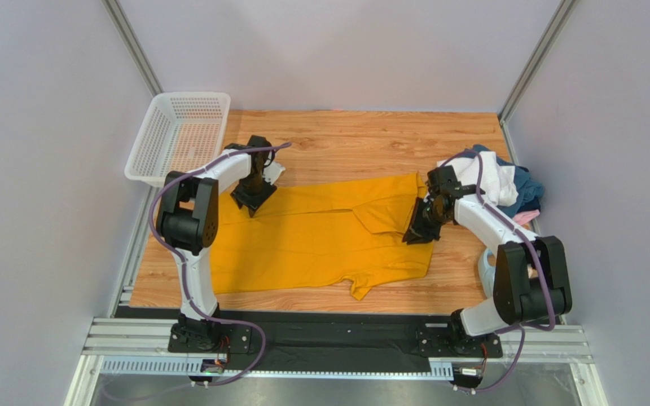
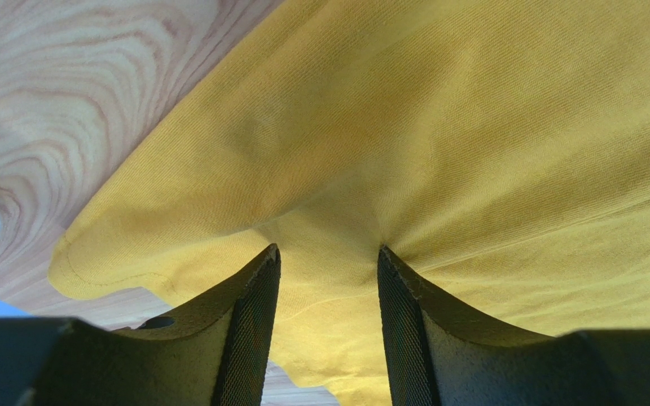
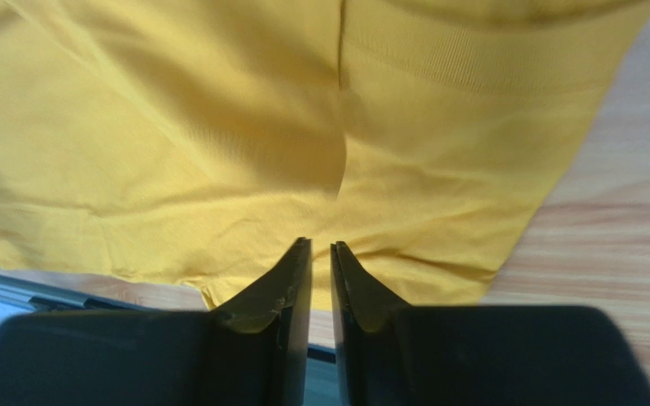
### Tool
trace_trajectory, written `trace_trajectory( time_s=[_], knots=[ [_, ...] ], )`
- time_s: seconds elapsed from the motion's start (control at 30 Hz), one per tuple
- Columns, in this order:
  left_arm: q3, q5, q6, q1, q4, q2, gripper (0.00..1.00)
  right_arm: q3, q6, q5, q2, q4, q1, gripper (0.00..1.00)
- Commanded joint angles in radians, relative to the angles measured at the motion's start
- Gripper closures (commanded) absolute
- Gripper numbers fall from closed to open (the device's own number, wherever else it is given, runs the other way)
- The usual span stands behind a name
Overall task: Fold and stack the t-shirts
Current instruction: Fold the flattened tshirt in 1/3 of the way
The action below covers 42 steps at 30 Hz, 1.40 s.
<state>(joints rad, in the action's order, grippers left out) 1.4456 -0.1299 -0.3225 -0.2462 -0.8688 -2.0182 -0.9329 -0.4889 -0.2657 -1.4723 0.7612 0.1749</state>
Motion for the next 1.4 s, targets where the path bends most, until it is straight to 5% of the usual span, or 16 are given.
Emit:
trace_trajectory(
  time_s=[0.0,0.17,0.4,0.6,0.87,1.37],
  knots=[
    [0.018,0.024,-0.01,0.005,-0.012,-0.017,0.47,0.109,-0.031,-0.078,-0.055,-0.042,0.061,0.67],
    [0.016,0.024,-0.01,0.005,-0.016,-0.011,0.47,0.036,-0.024,-0.02,-0.056,0.003,0.066,0.49],
    [0.012,0.024,-0.006,0.005,-0.015,-0.008,0.47,-0.276,-0.028,0.02,-0.042,0.095,0.069,0.5],
    [0.004,0.019,-0.004,0.005,-0.016,0.003,0.47,-0.394,-0.048,-0.064,-0.244,-0.019,0.067,0.55],
    [-0.021,0.003,-0.018,0.005,-0.001,0.012,0.47,-0.302,-0.161,-0.288,-0.451,-0.223,0.052,0.61],
    [0.006,0.013,-0.013,0.005,-0.009,-0.004,0.47,-0.093,-0.203,-0.357,-0.293,-0.29,0.052,0.6]
  ],
)
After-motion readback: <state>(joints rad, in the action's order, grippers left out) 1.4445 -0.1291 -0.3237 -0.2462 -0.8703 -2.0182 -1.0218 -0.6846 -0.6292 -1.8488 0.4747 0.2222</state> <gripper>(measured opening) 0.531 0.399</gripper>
